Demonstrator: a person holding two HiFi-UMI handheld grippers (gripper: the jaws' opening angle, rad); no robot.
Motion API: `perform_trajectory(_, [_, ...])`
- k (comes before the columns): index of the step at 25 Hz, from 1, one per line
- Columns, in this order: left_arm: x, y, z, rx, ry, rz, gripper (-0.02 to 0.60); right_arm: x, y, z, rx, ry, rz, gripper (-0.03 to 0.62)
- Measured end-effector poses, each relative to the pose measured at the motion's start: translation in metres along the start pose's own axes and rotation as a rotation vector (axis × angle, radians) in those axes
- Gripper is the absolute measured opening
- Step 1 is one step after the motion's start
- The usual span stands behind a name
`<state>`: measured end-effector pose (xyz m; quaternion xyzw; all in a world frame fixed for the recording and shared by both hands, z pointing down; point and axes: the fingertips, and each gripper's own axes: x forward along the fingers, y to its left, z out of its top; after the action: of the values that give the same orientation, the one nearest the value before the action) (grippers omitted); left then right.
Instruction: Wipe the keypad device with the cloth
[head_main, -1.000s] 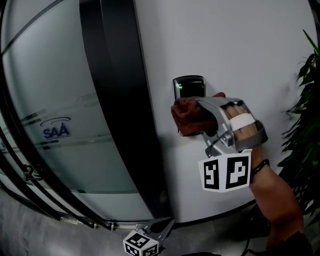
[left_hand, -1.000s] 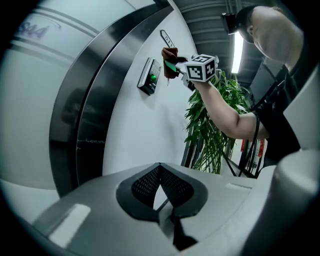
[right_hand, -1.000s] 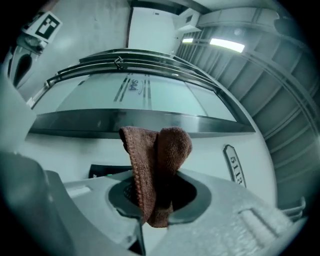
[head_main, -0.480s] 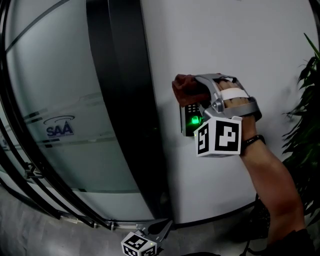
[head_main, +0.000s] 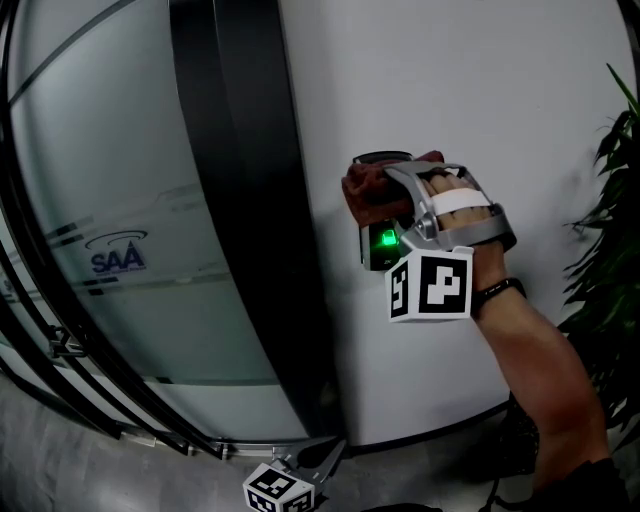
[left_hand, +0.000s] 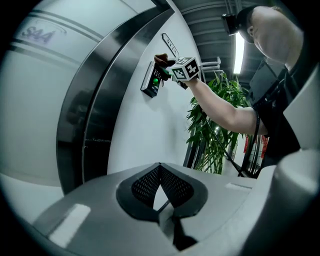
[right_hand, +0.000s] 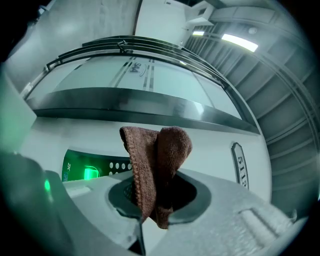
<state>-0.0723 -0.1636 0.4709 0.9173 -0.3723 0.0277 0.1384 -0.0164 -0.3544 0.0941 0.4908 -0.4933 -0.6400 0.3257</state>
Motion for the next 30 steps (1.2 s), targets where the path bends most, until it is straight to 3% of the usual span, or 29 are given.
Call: perform_trajectory(30, [0.006, -0.003, 0.0, 0.006, 0.012, -0.021, 0.017, -0.029, 0.078, -0.005, 0.04, 0.006, 0.146, 0.055])
